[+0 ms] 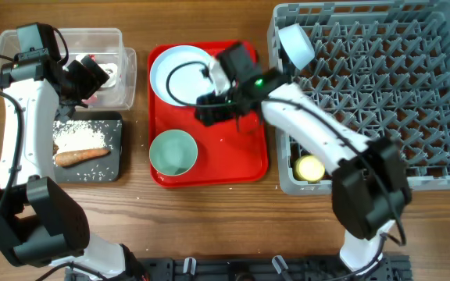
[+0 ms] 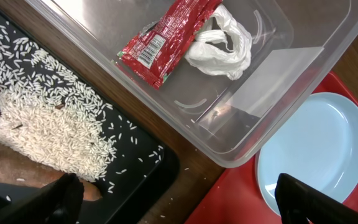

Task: Sort waste into correct bins and load items into the dishwasher rack
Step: 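Grasp the mint-green bowl rim on the red tray with the right gripper, then lower the mint-green bowl into the dish rack and release, then grasp the white plate edge on the red tray with the right gripper, then lift the white plate and stand it upright in the dish rack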

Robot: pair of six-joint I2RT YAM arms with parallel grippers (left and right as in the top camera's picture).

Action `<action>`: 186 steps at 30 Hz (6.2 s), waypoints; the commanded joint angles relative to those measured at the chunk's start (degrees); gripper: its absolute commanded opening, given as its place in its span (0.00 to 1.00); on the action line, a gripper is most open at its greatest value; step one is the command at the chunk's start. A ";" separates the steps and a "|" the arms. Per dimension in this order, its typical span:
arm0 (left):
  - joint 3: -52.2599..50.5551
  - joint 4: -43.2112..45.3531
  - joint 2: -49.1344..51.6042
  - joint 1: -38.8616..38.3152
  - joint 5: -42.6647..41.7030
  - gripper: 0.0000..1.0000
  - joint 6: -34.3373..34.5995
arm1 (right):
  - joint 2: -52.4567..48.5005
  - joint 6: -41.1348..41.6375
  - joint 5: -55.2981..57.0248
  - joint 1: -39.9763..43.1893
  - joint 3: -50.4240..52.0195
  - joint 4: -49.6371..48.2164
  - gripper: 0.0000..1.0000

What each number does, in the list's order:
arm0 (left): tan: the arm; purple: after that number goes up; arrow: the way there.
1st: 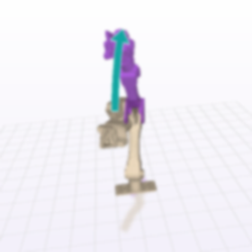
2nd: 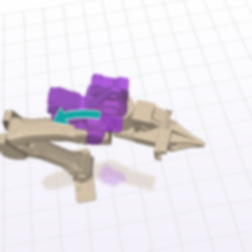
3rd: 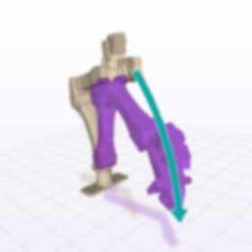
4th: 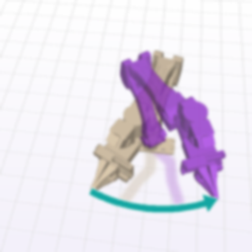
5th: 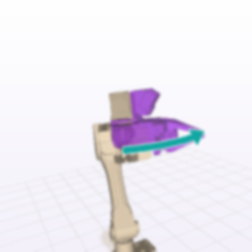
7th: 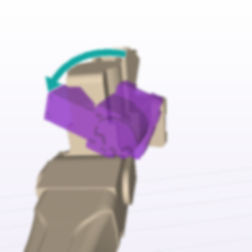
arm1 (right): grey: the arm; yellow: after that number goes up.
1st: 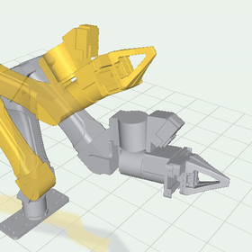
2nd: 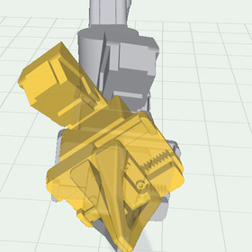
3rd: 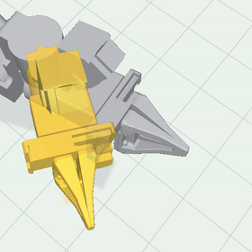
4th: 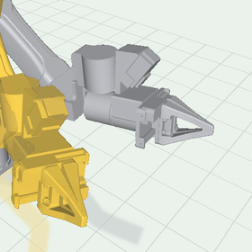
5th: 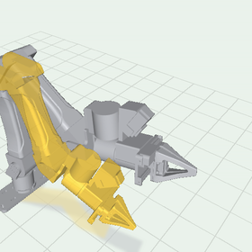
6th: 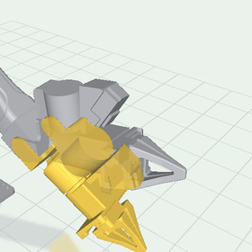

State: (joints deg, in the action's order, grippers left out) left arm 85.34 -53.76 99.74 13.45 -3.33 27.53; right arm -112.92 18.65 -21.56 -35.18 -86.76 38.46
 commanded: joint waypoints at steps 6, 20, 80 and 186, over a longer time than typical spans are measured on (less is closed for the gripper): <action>-0.17 0.11 -0.42 -0.11 -0.07 1.00 -0.07 | -3.17 14.51 6.58 -6.34 2.03 -0.74 0.50; -0.17 0.11 -0.42 -0.09 -0.07 1.00 -0.04 | -6.80 14.25 5.64 -6.88 0.72 -0.76 0.29; -0.17 0.11 -0.42 -0.11 -0.07 1.00 -0.04 | 0.66 -29.33 86.14 0.61 -1.79 22.45 0.29; -0.17 0.11 -0.42 -0.09 -0.07 1.00 -0.04 | 17.59 2.27 65.37 32.15 -15.32 27.54 0.04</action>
State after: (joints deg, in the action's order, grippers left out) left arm 85.34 -53.78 99.74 13.45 -3.33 27.53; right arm -93.47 20.51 34.85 -3.05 -102.45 67.37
